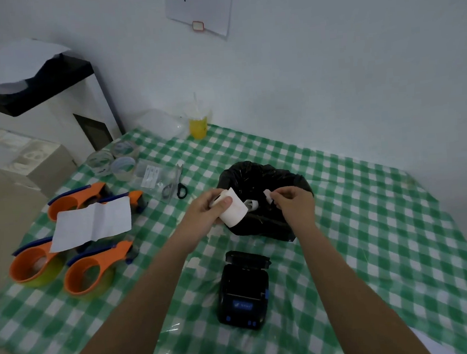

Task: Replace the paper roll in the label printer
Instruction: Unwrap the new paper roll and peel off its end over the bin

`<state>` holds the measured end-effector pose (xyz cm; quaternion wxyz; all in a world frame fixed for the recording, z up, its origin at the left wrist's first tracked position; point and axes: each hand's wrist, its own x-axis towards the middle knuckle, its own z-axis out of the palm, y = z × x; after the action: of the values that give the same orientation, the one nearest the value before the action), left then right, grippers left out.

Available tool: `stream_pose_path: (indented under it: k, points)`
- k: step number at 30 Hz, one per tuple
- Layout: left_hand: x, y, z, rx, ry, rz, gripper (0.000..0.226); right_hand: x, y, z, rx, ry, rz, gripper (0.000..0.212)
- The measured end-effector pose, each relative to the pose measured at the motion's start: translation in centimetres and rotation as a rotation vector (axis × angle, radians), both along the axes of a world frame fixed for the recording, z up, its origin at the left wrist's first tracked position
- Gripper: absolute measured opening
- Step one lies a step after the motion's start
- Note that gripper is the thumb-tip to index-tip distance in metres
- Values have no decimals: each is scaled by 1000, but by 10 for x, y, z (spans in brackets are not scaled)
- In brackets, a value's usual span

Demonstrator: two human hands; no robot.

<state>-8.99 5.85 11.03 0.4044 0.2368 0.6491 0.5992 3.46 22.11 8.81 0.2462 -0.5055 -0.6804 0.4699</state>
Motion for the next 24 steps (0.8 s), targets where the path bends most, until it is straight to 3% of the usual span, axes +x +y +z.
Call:
stream_pose_path:
  k: [8, 24]
  points:
    - [-22, 23, -31, -50, 11, 0, 17, -51, 43, -54, -15, -274, 152, 10]
    - [-29, 31, -42, -63, -19, 9, 17, -53, 63, -55, 58, -396, 442, 19]
